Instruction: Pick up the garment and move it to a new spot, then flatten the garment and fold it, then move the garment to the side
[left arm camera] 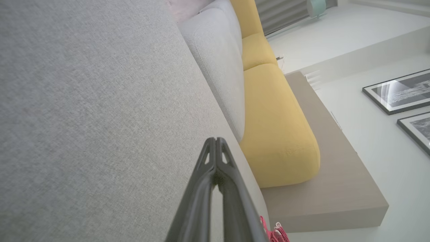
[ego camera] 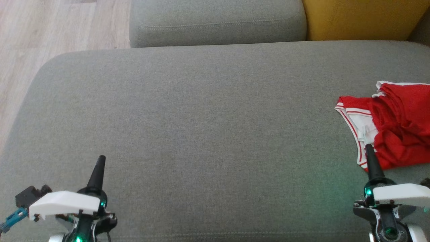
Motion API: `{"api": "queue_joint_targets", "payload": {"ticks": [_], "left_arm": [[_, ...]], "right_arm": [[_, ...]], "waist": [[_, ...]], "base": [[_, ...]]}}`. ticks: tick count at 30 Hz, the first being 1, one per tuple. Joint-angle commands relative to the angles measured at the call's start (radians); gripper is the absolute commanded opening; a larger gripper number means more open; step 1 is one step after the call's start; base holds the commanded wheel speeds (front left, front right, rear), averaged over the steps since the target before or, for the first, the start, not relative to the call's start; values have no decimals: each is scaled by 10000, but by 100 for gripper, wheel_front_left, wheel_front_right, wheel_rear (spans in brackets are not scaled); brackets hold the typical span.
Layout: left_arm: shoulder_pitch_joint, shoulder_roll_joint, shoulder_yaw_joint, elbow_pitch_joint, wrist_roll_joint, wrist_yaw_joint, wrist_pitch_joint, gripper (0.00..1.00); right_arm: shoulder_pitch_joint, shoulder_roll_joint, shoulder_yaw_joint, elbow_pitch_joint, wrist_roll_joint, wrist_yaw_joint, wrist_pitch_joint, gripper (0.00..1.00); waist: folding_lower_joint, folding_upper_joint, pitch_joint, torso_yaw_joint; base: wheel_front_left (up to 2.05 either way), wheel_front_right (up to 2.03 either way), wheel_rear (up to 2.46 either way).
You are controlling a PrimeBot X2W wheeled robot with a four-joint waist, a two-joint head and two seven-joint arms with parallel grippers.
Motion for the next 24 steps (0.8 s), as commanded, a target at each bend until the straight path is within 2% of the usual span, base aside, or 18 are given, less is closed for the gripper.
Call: {"api": "queue_joint_targets", "payload": {"ticks": [1, 24], "left_arm": [[-655, 43, 467, -250, -257, -132, 67, 0], [-893, -624, 1478, 108, -2250, -796, 652, 0]], "right_arm": [[-605, -54, 105, -266, 339, -5, 42, 0], [-832, -61, -83, 13, 2890, -7, 141, 0]], "waist": [[0, 0, 1, -2], [0, 0, 19, -39]], "base": [[0, 0, 0], [0, 0, 0]]}}
